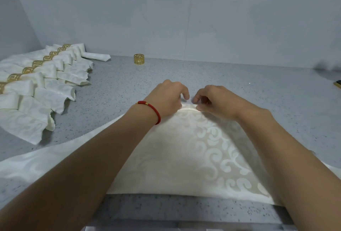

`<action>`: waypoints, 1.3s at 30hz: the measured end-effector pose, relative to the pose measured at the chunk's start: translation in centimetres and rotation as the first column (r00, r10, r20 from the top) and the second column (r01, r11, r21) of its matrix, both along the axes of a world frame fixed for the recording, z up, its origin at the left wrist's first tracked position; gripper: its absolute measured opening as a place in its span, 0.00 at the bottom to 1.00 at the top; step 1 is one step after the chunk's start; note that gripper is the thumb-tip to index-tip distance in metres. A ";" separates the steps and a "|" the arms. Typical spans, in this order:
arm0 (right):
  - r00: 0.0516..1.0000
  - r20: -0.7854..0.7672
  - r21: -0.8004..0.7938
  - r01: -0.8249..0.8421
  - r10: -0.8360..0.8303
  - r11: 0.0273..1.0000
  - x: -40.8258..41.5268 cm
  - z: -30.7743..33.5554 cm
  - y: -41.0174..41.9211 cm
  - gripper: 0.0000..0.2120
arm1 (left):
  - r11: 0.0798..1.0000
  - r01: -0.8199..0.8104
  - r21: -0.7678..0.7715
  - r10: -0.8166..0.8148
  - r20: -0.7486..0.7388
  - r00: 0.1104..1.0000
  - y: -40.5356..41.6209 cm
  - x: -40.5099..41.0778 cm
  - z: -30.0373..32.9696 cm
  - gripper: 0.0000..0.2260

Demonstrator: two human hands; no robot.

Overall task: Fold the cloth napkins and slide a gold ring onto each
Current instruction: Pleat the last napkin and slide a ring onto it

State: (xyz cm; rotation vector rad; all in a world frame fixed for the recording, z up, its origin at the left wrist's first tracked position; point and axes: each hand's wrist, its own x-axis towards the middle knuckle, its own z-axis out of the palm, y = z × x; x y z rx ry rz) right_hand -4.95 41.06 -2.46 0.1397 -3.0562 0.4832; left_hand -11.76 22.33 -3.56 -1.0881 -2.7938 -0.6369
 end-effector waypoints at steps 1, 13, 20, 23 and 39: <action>1.000 0.005 0.013 0.018 -0.018 1.000 0.0 -0.2 0.2 0.03 | 1.000 0.001 0.007 -0.001 0.008 1.000 -0.1 0.1 -0.1 0.12; 0.971 -0.201 0.283 -0.069 0.129 0.957 1.9 0.2 -0.4 0.09 | 0.976 0.012 -0.216 -0.114 -0.466 0.877 -1.9 1.2 -0.6 0.13; 0.975 -0.171 0.150 -0.117 0.143 0.982 3.3 -0.7 1.0 0.08 | 0.957 0.034 -0.287 -0.097 -0.210 0.973 -3.1 2.4 0.6 0.10; 0.971 -0.233 -0.056 -0.060 0.045 0.997 3.3 -1.0 1.5 0.06 | 0.988 -0.005 -0.156 -0.022 -0.174 0.985 -3.0 2.7 0.4 0.09; 0.971 -0.157 0.328 -0.119 0.179 0.937 6.2 -0.8 0.6 0.11 | 0.903 0.032 -0.429 -0.238 -0.435 0.868 -4.3 4.8 0.3 0.11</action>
